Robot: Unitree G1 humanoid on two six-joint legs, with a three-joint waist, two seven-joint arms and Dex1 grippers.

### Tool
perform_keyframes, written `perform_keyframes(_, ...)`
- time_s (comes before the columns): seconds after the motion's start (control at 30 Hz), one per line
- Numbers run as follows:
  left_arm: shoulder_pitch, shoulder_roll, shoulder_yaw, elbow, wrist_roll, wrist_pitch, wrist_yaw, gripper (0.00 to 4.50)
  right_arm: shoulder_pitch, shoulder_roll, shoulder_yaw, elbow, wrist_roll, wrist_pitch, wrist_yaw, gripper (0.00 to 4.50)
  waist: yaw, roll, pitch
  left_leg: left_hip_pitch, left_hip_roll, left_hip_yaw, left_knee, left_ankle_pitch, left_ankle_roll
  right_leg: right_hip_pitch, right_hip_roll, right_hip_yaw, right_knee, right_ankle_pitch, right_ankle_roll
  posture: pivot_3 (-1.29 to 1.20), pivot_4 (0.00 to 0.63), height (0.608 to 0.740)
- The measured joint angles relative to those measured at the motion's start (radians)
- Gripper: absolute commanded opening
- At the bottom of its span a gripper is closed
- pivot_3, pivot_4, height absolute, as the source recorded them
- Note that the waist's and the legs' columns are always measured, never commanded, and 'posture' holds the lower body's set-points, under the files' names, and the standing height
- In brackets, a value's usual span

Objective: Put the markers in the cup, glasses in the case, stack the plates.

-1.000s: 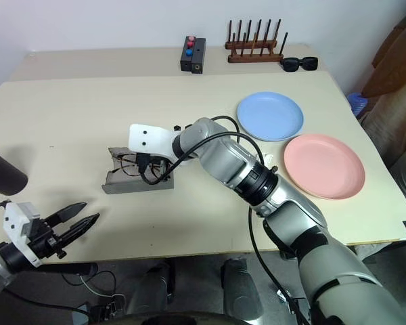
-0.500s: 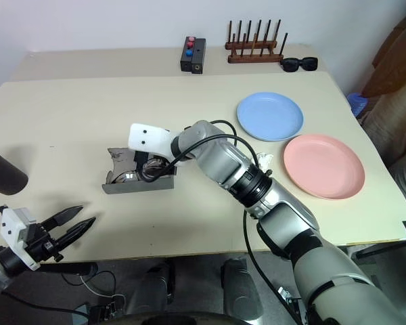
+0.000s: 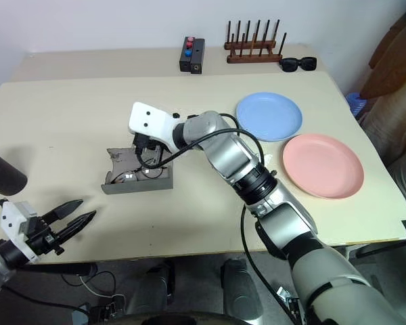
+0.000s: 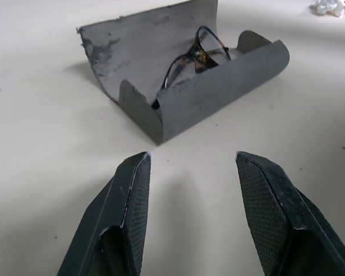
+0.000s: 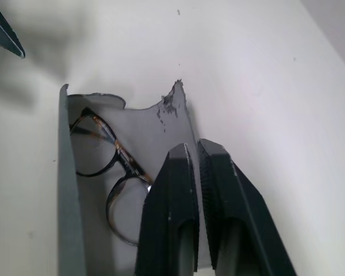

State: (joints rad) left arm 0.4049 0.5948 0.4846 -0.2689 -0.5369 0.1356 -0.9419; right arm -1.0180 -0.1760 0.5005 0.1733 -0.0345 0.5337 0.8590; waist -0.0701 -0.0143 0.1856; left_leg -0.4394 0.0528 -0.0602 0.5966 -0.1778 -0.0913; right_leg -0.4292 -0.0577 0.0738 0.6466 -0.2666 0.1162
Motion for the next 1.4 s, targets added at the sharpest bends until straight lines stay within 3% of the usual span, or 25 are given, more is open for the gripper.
perform_keyframes(0.37,-0.013,-0.010,0.003,0.033,-0.018,-0.025,-0.009,2.40,-0.014,0.058,0.080,0.338,-0.160,-0.473,-0.065,0.04,-0.001,-0.001,0.000,0.001,0.000,0.000,0.000,0.000,0.000,0.000,0.000,0.000,0.001,0.000,0.000,0.00,0.150,0.740)
perform_keyframes(0.7,0.008,-0.013,0.000,-0.006,-0.018,-0.014,0.029,2.40,-0.094,0.103,0.087,0.630,-0.285,-0.712,-0.128,0.04,0.000,-0.001,0.000,0.001,0.000,0.000,0.000,0.000,-0.001,0.001,0.000,0.000,0.001,0.000,0.000,0.00,0.150,0.740)
perform_keyframes(1.0,-0.012,-0.007,-0.009,-0.123,-0.043,0.082,0.095,2.40,-0.056,0.064,0.088,0.617,-0.324,-0.755,-0.073,0.04,0.000,-0.001,0.000,0.002,0.000,0.000,0.000,0.001,-0.001,0.001,0.000,0.000,0.002,0.000,0.000,0.00,0.150,0.740)
perform_keyframes(1.23,-0.051,0.010,-0.022,-0.200,-0.066,0.179,0.150,2.40,0.020,-0.005,0.084,0.441,-0.305,-0.731,0.082,0.04,0.000,-0.001,0.000,0.003,0.000,-0.001,0.000,0.001,-0.001,0.002,0.001,0.000,0.003,0.000,0.001,0.00,0.150,0.740)
perform_keyframes(1.4,-0.101,0.027,-0.032,-0.236,-0.086,0.245,0.199,2.40,0.038,-0.025,0.059,0.341,-0.294,-0.689,0.091,0.04,0.001,-0.001,0.000,0.004,0.000,-0.001,0.000,0.001,-0.001,0.003,0.001,0.000,0.003,0.000,0.001,0.00,0.150,0.740)
